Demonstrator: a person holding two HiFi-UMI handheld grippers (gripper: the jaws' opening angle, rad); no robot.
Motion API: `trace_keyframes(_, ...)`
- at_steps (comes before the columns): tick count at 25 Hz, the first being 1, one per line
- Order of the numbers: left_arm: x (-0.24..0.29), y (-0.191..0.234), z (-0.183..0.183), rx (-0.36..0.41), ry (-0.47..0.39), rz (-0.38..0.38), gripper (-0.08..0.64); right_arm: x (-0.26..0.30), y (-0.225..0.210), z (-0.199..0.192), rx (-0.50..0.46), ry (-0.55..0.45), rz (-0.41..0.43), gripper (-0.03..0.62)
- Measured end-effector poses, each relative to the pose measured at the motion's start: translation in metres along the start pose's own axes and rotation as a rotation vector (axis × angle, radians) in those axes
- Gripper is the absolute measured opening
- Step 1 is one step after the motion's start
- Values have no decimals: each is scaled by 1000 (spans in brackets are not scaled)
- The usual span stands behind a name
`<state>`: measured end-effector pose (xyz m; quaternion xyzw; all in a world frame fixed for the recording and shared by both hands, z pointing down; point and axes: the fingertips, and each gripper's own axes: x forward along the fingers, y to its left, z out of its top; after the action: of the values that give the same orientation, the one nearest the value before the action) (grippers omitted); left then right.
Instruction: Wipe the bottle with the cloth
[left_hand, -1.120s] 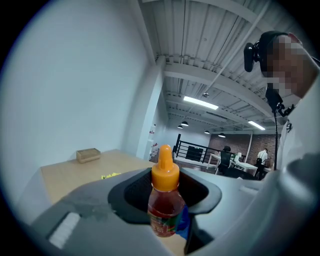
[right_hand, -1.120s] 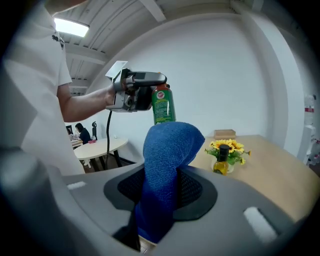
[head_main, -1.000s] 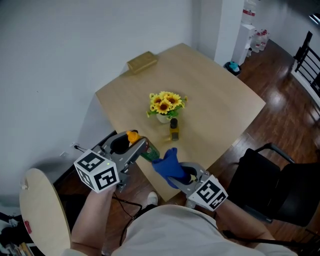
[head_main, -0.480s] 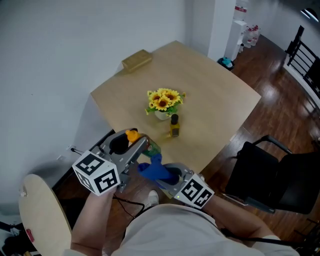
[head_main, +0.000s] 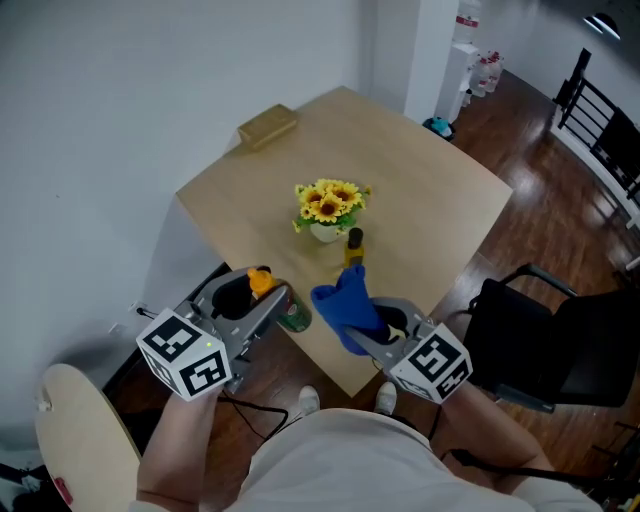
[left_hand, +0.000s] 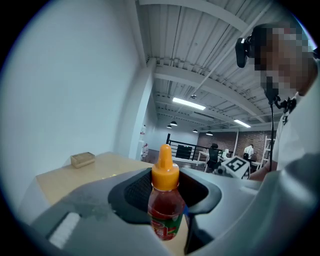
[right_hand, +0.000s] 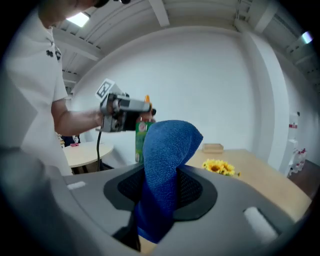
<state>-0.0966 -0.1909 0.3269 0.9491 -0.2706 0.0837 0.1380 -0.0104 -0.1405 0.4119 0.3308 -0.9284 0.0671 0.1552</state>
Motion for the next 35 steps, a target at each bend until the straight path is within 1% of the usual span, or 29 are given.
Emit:
trace_keyframes(3,-4,-4,-10,8,13,-48,161,0,4,70,-76,-119,-7,155)
trace_keyframes(4,-6,-6,-12,8,14,-63,161,3,6,84,-86,-144,-5,155)
trace_keyframes(6,-11,-11,-13,6,6,-87,161,15,13,93,-90,-151,0,155)
trace_keyframes(7,-14,-12,-12,6,-1,-96,161,22,16,87,-81,-136,2,155)
trace_keyframes(9,-22,-13,-9,7,-16,-106,161,37,21,64,-25,-91,3,155)
trace_keyframes(12,-34,-11,-4,7,-28,-124,161,56,26,17,77,-12,0,155)
trace_keyframes(16,-47,-7,1,11,-34,-150,161,81,42,-53,200,121,20,155)
trace_keyframes(18,-49,-7,4,21,-36,-166,161,90,52,-79,256,176,27,155)
trace_keyframes(20,-46,-6,6,30,-37,-186,161,96,65,-84,300,183,49,155)
trace_keyframes(23,-38,-5,3,53,-27,-200,161,99,84,-70,323,151,83,155)
trace_keyframes(25,-33,-3,-3,69,-14,-204,161,95,90,-63,351,131,86,155)
trace_keyframes(28,-24,1,-10,76,-1,-216,161,80,88,-67,388,136,52,155)
trace_keyframes(32,-4,11,-22,86,13,-224,161,52,83,-77,412,143,3,155)
trace_keyframes(35,17,24,-38,87,34,-203,161,22,76,-85,434,125,-60,155)
